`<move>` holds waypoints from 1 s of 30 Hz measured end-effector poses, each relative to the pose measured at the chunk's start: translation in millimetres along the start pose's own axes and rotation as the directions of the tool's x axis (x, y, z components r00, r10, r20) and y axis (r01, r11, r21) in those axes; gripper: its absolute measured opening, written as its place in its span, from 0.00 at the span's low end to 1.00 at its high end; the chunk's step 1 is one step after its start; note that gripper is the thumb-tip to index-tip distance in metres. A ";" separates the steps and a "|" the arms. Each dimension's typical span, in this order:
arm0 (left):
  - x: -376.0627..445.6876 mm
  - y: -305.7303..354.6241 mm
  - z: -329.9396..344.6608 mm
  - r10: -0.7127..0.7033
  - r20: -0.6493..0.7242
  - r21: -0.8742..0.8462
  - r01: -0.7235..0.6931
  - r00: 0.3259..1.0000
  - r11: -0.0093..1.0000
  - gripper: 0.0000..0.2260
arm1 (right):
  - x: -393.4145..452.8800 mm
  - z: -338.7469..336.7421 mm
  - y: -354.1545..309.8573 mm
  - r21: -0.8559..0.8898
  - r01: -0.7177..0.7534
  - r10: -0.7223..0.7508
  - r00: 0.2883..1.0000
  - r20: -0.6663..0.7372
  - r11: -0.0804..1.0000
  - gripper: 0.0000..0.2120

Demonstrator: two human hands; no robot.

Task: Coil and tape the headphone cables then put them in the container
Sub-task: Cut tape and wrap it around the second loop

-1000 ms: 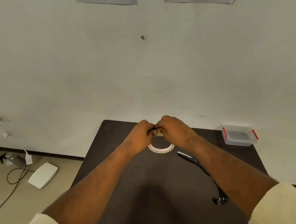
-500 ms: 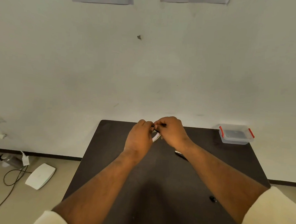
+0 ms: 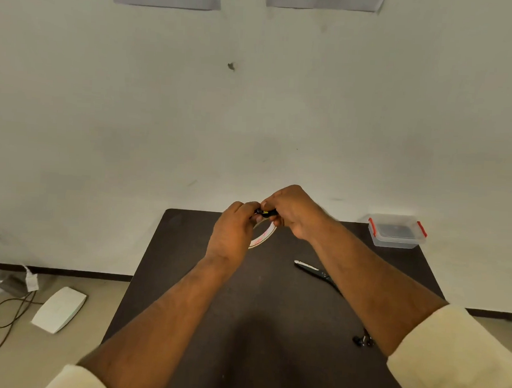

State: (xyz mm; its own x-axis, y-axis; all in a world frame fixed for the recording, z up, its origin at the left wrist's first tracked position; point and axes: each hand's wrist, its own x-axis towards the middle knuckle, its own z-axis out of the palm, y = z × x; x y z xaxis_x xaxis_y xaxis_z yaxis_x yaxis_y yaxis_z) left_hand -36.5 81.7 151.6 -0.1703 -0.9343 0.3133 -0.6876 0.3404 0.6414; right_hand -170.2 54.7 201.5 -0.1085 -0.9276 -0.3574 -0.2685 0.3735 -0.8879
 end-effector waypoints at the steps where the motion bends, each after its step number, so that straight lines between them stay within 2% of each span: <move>1: 2.4 -0.9 -1.1 0.004 0.010 -0.003 -0.004 1.000 1.000 0.10 | -0.1 -2.2 -0.2 0.016 -0.007 0.007 1.000 0.014 1.000 0.04; 3: 6.7 -4.4 -1.7 0.015 0.029 0.029 -0.015 0.999 0.999 0.09 | -0.1 -5.0 1.8 0.013 0.030 -0.030 0.998 0.052 0.999 0.04; 5: 8.7 -6.5 -2.6 -0.002 0.047 0.055 -0.001 0.999 0.998 0.09 | -1.5 -5.6 6.9 -0.114 0.167 -0.155 0.982 0.104 0.979 0.04; 7: 9.3 -5.7 -3.7 -0.048 0.054 0.027 0.047 0.997 0.999 0.09 | -3.9 -4.6 14.6 -0.390 0.367 -0.310 0.929 0.202 0.845 0.05; 9: 9.9 -3.2 -5.1 -0.122 0.067 -0.069 0.126 0.990 0.990 0.07 | -5.5 -2.0 23.9 -0.522 0.483 -0.396 0.875 0.278 0.703 0.07; 11: 9.4 -0.1 -6.1 -0.194 0.107 -0.166 0.210 0.975 0.963 0.05 | -7.5 -2.2 27.9 -0.519 0.503 -0.434 0.863 0.258 0.691 0.09; 13: 9.8 1.4 -7.9 -0.241 0.165 -0.227 0.275 0.956 0.934 0.03 | -9.3 -6.3 26.7 -0.492 0.484 -0.427 0.874 0.232 0.724 0.10; 17: 10.0 -0.2 -19.2 -0.259 0.363 -0.322 0.382 0.895 0.866 0.05 | -9.8 -13.2 26.2 -0.531 0.489 -0.418 0.871 0.258 0.692 0.08; 19: 8.9 0.6 -20.2 -0.255 0.400 -0.344 0.402 0.880 0.849 0.08 | -10.0 -12.3 26.0 -0.619 0.495 -0.430 0.863 0.267 0.609 0.09; 22: 6.8 1.9 -11.4 -0.293 0.298 -0.331 0.386 0.908 0.861 0.11 | -12.3 -1.6 25.1 -0.802 0.462 -0.445 0.850 0.280 0.379 0.10; 24: 6.2 2.0 -4.1 -0.342 0.230 -0.336 0.405 0.911 0.851 0.18 | -15.7 6.7 26.7 -0.856 0.440 -0.441 0.848 0.295 0.273 0.09; 26: 2.9 2.2 -0.2 -0.365 0.210 -0.416 0.421 0.907 0.806 0.26 | -16.5 8.7 27.5 -0.859 0.433 -0.420 0.857 0.299 0.273 0.08; 28: -2.4 2.3 -0.5 -0.367 0.208 -0.528 0.420 0.907 0.738 0.31 | -13.9 4.8 26.5 -0.818 0.433 -0.397 0.874 0.279 0.379 0.08; 30: -8.9 0.0 -0.2 -0.390 0.233 -0.657 0.439 0.891 0.613 0.35 | -10.8 0.0 26.5 -0.760 0.429 -0.384 0.887 0.255 0.487 0.09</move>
State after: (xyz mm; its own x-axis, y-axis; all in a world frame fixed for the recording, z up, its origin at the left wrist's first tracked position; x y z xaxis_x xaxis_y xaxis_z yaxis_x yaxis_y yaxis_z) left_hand -34.9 90.0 148.9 -0.0480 -0.9899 -0.1336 -0.0329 -0.1321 0.9907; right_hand -176.1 74.7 181.8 0.2510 -0.9667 -0.0499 -0.9053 -0.2162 -0.3657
